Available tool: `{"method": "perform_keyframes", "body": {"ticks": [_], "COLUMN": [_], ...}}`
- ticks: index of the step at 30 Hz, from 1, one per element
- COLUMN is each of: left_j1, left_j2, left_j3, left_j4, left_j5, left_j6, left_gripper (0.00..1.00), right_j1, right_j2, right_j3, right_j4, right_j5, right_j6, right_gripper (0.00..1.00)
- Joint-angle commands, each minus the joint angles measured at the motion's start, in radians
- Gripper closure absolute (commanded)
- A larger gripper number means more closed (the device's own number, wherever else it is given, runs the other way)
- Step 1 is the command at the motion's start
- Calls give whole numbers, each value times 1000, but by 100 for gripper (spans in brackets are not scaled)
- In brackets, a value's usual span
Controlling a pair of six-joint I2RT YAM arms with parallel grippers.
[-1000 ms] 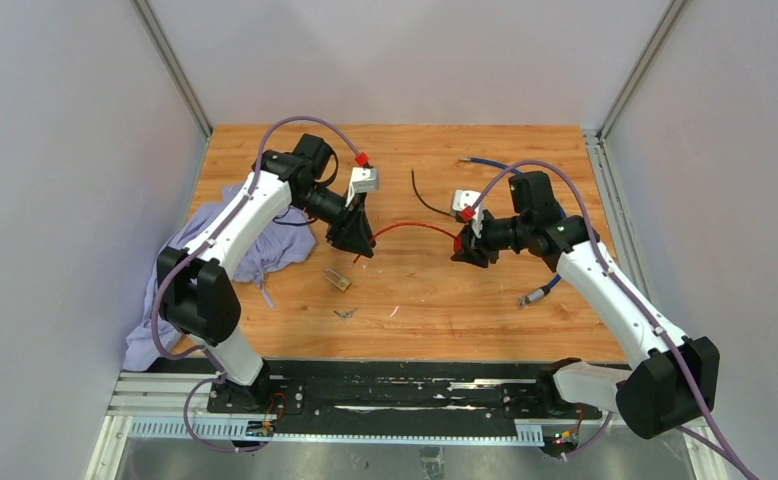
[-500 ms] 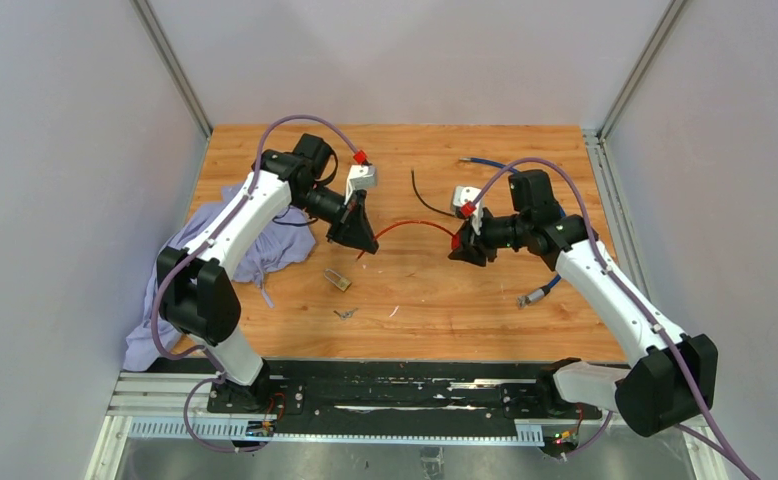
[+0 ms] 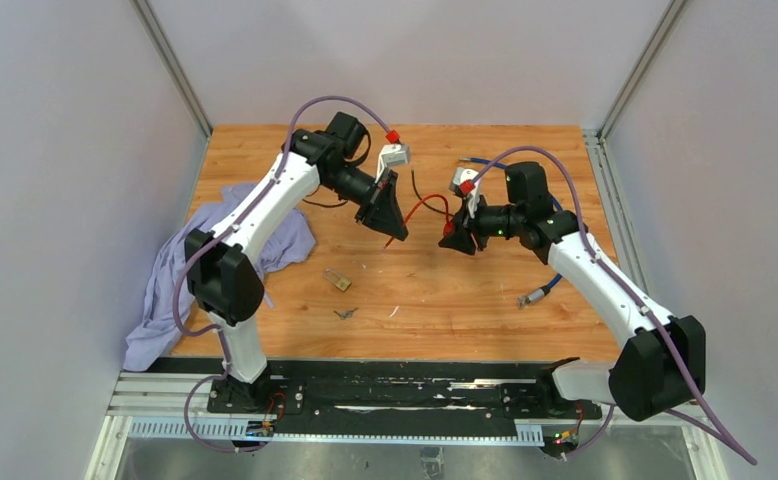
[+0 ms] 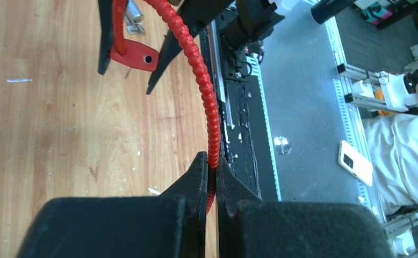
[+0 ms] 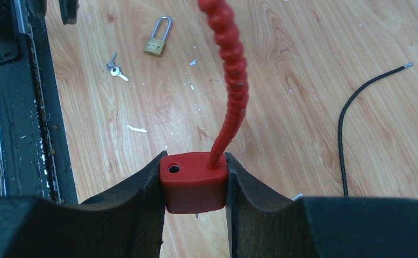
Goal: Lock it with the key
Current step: Lock the lock.
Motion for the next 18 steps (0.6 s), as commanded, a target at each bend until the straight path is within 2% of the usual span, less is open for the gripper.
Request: {"method": "perform_keyframes", "body": {"ticks": [1,4,9,12,15,18], "left_j1": [-5,-5,-5,-11,-38,-84], "left_j2": [-16,-85,-241,-295,-317,-338], "left_j3": [74,24,-211,-301,-352,-404], "left_j4": [30,179,615,848,1006,1142], "left_j5": [-82,-198,-396,-485,-532,-561], "left_j6": [-110,-248,-611,-783,-903,-957], "left_gripper": [100,100,100,100,100,100], "right_j1": [5,5,5,8,21,37], "right_j2": [-11,-11,-2,12,30,39], "right_j3": [42,59,70,72,74,70], "right_j4": [42,19,30,62,107,155], "right_j5": [-54,-45,-45,-59,-77,-117], "right_j6": [25,7,18,35,60,95], "right_gripper": [99,99,99,99,99,99]}}
